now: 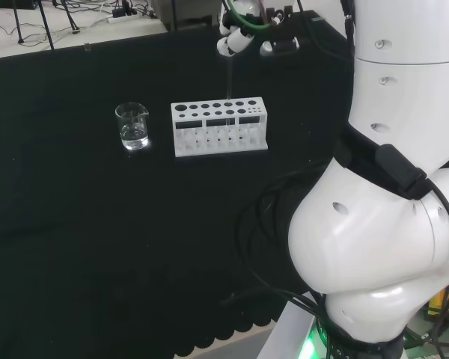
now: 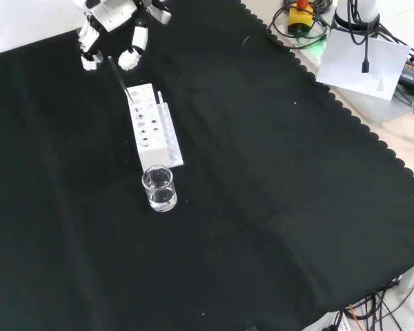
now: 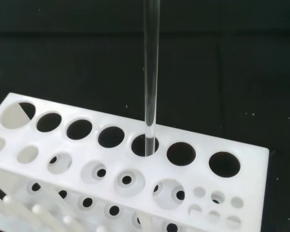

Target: Take the glass rod from the white test tube rack.

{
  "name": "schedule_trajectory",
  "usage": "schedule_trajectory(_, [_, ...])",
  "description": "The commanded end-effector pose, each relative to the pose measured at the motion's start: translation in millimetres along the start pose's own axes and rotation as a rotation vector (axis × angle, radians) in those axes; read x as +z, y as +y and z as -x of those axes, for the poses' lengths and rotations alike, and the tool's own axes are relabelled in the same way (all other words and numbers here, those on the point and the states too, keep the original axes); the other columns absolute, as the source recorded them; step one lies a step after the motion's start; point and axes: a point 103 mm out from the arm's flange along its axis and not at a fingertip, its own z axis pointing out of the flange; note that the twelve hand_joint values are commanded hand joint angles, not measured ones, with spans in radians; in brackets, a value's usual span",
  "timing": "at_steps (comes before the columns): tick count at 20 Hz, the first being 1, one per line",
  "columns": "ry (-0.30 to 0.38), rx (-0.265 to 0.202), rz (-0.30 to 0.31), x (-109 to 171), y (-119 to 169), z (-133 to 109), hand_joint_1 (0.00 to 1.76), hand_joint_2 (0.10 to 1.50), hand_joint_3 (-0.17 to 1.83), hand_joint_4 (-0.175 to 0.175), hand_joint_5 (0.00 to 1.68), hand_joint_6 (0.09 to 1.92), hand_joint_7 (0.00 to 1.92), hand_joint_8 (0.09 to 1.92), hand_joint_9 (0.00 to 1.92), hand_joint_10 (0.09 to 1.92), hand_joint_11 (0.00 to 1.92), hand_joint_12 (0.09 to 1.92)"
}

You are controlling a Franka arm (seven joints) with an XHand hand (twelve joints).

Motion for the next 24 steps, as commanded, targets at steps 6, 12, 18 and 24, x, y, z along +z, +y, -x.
schedule_trajectory(6, [0.004,-0.014,0.007,7,2,8,0.68,0.9,0.59,-0.175,0.47,0.85,0.91,1.08,0.98,0.97,0.83,1.32])
schedule_trajectory(12, [0.019,-0.024,0.014,8,2,5,0.72,0.91,0.59,-0.175,0.52,0.88,1.01,1.1,1.16,1.03,0.94,1.32])
schedule_trajectory(18, [0.01,-0.038,0.003,7,7,-2,0.75,0.92,0.6,-0.175,0.55,0.91,1.06,1.08,1.21,1.06,0.96,1.3])
schedule_trajectory(24, [-0.007,-0.044,0.088,2,5,-7,1.03,0.98,0.44,-0.175,0.79,1.14,1.17,1.11,1.36,1.05,1.34,1.18])
